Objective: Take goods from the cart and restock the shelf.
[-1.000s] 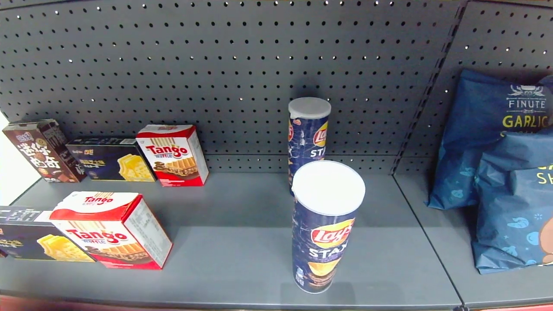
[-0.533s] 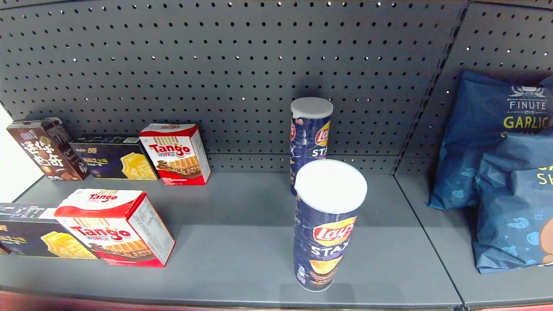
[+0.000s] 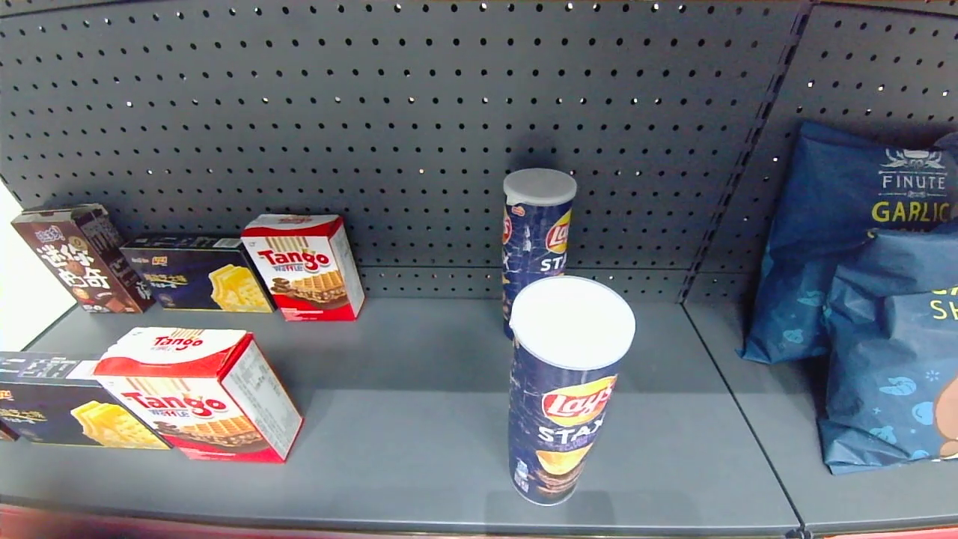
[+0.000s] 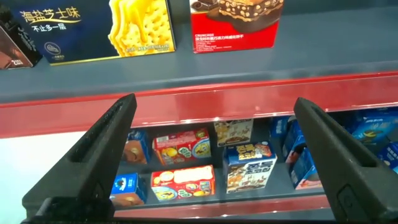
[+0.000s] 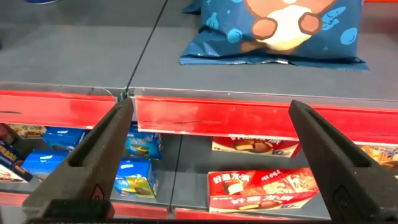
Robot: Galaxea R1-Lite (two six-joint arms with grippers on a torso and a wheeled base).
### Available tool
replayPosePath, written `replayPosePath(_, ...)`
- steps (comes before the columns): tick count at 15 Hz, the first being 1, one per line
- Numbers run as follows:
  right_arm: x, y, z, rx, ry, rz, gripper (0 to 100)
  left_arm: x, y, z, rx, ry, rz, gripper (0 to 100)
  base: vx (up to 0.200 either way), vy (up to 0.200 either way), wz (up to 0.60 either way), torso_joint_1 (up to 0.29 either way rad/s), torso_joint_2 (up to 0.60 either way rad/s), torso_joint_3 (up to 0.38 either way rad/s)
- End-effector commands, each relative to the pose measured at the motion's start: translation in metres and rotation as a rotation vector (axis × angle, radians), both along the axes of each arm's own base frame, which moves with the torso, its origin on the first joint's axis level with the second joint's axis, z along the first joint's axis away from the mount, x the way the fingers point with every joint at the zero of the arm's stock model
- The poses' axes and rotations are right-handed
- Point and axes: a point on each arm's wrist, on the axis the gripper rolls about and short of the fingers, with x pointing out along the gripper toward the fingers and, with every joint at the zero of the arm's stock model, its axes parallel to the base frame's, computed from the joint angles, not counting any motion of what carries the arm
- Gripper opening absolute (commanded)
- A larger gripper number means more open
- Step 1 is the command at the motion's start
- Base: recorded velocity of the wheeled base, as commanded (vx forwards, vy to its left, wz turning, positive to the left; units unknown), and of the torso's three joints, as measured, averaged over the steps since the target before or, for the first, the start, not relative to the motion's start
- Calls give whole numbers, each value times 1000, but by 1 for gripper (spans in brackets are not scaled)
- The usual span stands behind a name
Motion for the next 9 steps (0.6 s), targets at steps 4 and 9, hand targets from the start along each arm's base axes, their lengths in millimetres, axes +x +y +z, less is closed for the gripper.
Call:
replayPosePath(4, 0, 0, 0, 2, -1, 1, 100, 0, 0, 0, 0, 1, 0, 100, 0, 0, 0, 0, 0, 0)
replayPosePath(9, 0, 0, 0, -2, 0, 1, 100, 0, 0, 0, 0, 1, 0, 100, 0, 0, 0, 0, 0, 0)
